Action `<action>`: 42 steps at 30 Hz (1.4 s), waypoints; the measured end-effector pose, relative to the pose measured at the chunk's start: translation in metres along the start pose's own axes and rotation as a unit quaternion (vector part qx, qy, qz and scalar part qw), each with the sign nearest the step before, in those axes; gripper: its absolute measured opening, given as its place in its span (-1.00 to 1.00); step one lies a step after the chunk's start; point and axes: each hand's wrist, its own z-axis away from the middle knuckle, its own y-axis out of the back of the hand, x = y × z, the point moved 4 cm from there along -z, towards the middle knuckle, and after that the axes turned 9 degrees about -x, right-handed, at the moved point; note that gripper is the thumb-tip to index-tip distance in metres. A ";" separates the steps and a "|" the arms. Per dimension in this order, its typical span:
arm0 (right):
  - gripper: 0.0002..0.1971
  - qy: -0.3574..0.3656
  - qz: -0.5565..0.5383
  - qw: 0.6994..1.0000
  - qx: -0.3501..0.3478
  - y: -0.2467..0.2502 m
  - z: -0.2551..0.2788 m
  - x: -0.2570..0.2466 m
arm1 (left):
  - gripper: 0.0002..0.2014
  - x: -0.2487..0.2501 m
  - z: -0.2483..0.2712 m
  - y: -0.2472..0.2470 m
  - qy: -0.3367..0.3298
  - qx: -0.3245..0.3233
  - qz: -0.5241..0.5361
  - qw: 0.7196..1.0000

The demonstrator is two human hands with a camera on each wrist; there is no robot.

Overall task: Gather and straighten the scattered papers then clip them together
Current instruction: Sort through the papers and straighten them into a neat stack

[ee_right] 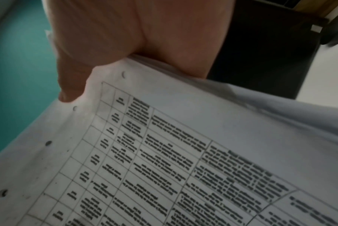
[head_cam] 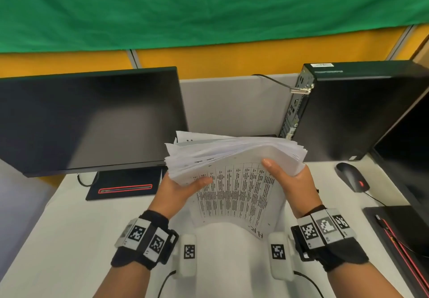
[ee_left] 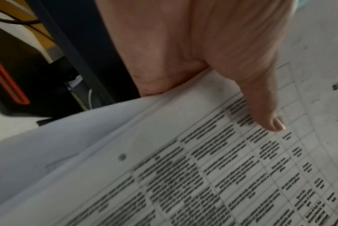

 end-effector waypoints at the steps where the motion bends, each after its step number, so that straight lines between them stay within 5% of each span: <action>1: -0.56 0.005 0.000 1.000 0.007 0.000 0.000 -0.002 | -0.60 -0.005 0.001 -0.003 0.004 0.013 0.002 1.000; 6: -0.85 0.045 -0.018 0.997 0.061 0.000 0.001 -0.021 | -0.68 0.003 -0.001 -0.007 -0.004 0.069 0.014 0.998; 10: -0.69 0.089 -0.027 0.991 0.094 0.003 0.005 -0.032 | -0.68 0.026 0.000 -0.006 -0.049 0.059 0.023 0.997; 18: -0.42 0.035 0.029 0.990 0.132 0.003 0.002 -0.023 | -0.50 0.001 0.005 -0.009 0.012 0.038 0.021 0.999; 21: -0.60 0.080 0.052 0.985 0.143 -0.002 0.000 -0.035 | -0.50 0.004 0.004 -0.012 0.008 0.031 0.024 0.999; 29: -0.73 0.103 0.081 0.969 0.210 0.023 -0.004 -0.033 | -0.46 -0.001 0.004 -0.012 0.007 0.036 0.039 0.999; 33: -0.62 0.099 0.096 0.967 0.213 0.018 -0.005 -0.034 | -0.50 -0.002 0.002 -0.016 0.006 0.034 0.027 0.999; 40: -0.93 0.152 0.151 0.962 0.171 0.022 0.000 -0.028 | -0.63 -0.011 0.000 -0.014 0.037 0.039 0.002 0.999; 42: -0.69 0.109 0.074 0.985 0.107 0.021 0.008 -0.009 | -0.64 -0.013 -0.001 -0.013 0.042 0.037 0.002 0.998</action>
